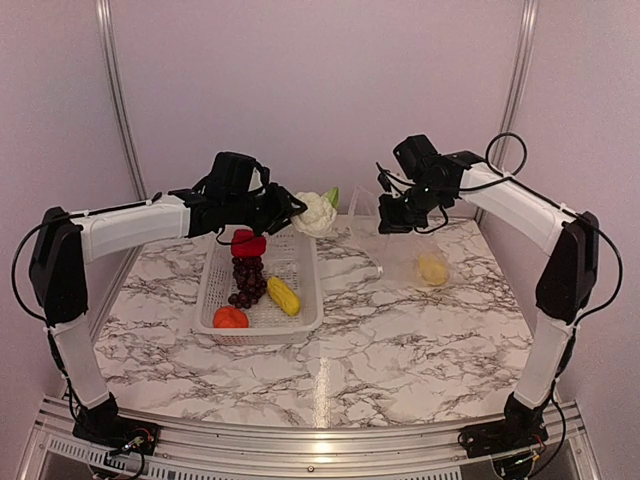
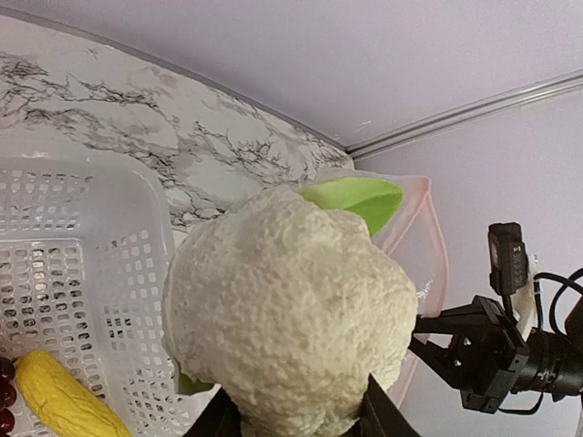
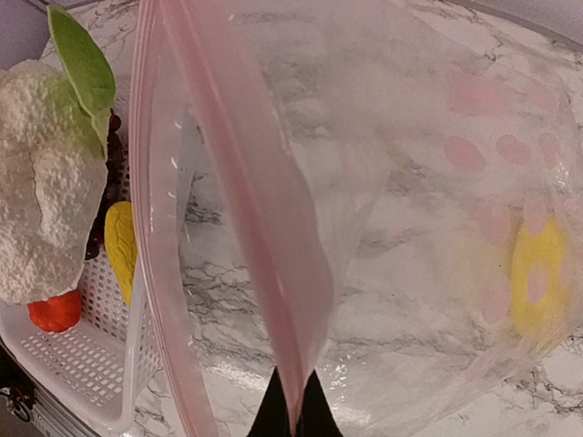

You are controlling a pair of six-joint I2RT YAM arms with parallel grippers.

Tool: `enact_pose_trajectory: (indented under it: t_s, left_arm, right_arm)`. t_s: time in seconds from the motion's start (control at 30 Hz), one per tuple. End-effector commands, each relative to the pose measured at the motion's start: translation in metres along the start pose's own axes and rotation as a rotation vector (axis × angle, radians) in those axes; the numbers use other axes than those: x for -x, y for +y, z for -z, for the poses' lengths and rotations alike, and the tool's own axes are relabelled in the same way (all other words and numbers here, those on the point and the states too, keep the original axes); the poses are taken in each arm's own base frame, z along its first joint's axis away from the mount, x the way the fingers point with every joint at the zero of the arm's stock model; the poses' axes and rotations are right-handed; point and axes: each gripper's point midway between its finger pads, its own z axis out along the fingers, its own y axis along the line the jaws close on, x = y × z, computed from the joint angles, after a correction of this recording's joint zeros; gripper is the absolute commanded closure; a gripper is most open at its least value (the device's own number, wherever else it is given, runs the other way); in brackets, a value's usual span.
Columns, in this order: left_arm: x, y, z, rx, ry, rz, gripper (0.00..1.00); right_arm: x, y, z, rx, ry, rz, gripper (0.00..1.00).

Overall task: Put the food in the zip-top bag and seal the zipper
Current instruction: Place the fake vegetable in the zipper food storage bag.

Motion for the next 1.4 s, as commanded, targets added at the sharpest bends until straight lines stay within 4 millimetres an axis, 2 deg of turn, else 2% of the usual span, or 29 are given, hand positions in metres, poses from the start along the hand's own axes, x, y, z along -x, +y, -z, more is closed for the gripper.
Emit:
enact_pose_trajectory:
  t_s: [0.0,0.07,0.13,0.33,0.43,0.63,0.93,1.07,1.2,1.37]
  left_arm:
    - [-0.003,-0.073,0.015,-0.261,0.012,-0.155,0.72]
    - [-0.008,-0.090,0.016,-0.309,0.023,-0.197,0.75]
    - [-0.013,-0.098,0.014,-0.322,0.033,-0.228,0.79]
    - [-0.020,-0.100,0.001,-0.317,0.057,-0.238,0.88]
    - [-0.024,-0.093,-0.008,-0.285,0.070,-0.234,0.92]
    - [-0.028,-0.067,-0.029,-0.169,0.071,-0.211,1.00]
    - [-0.030,-0.044,-0.049,-0.075,0.079,-0.171,1.00]
    - [-0.033,-0.037,-0.058,-0.043,0.086,-0.160,1.00]
    - [-0.034,-0.046,-0.062,-0.078,0.094,-0.156,1.00]
    - [-0.032,-0.079,-0.055,-0.207,0.078,-0.187,1.00]
  right_arm:
    - [0.017,0.006,0.001,0.029,-0.029,0.006,1.00]
    - [0.020,0.008,-0.001,0.038,-0.029,0.006,1.00]
    - [0.022,0.010,-0.001,0.045,-0.030,0.004,1.00]
    - [0.025,0.015,0.002,0.064,-0.029,0.000,1.00]
    - [0.026,0.018,0.004,0.083,-0.026,-0.007,1.00]
    - [0.034,0.028,0.021,0.126,-0.058,-0.022,1.00]
    - [0.024,0.032,0.031,0.147,-0.038,-0.031,1.00]
    - [0.019,0.042,0.030,0.175,-0.022,-0.022,1.00]
    - [0.014,0.053,0.026,0.199,-0.004,-0.012,1.00]
    - [0.011,0.049,0.027,0.171,-0.001,-0.012,1.00]
